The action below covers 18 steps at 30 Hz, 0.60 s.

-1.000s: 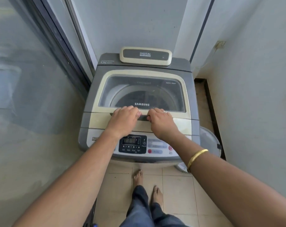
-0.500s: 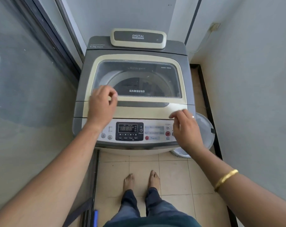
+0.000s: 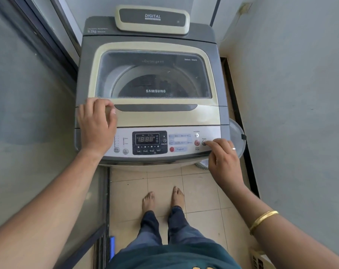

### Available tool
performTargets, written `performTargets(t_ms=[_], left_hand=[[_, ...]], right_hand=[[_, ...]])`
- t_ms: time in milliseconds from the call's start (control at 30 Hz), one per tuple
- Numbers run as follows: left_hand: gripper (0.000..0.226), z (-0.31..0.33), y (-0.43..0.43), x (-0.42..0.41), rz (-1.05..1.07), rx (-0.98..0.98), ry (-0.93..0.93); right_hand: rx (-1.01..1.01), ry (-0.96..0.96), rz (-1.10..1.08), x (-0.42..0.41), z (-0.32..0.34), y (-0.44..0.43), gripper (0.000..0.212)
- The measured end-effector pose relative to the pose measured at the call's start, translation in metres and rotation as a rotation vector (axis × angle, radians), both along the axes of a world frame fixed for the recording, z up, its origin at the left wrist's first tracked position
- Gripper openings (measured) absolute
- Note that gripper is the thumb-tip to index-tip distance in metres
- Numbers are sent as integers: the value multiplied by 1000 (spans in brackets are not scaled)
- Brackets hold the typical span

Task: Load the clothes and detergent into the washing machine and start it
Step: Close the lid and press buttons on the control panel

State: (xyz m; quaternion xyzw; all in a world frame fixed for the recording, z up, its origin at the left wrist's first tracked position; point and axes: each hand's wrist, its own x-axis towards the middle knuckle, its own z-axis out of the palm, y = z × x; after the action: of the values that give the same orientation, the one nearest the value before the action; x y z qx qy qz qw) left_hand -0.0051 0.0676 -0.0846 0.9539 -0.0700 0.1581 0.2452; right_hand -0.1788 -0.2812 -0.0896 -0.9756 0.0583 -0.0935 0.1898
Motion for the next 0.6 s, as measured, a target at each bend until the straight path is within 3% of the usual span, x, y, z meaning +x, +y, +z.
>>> performTargets(t_ms=[600], left_hand=[[18, -9, -6, 0, 33, -13, -65]], right_hand=[[-69, -293, -29, -2, -34, 6, 34]])
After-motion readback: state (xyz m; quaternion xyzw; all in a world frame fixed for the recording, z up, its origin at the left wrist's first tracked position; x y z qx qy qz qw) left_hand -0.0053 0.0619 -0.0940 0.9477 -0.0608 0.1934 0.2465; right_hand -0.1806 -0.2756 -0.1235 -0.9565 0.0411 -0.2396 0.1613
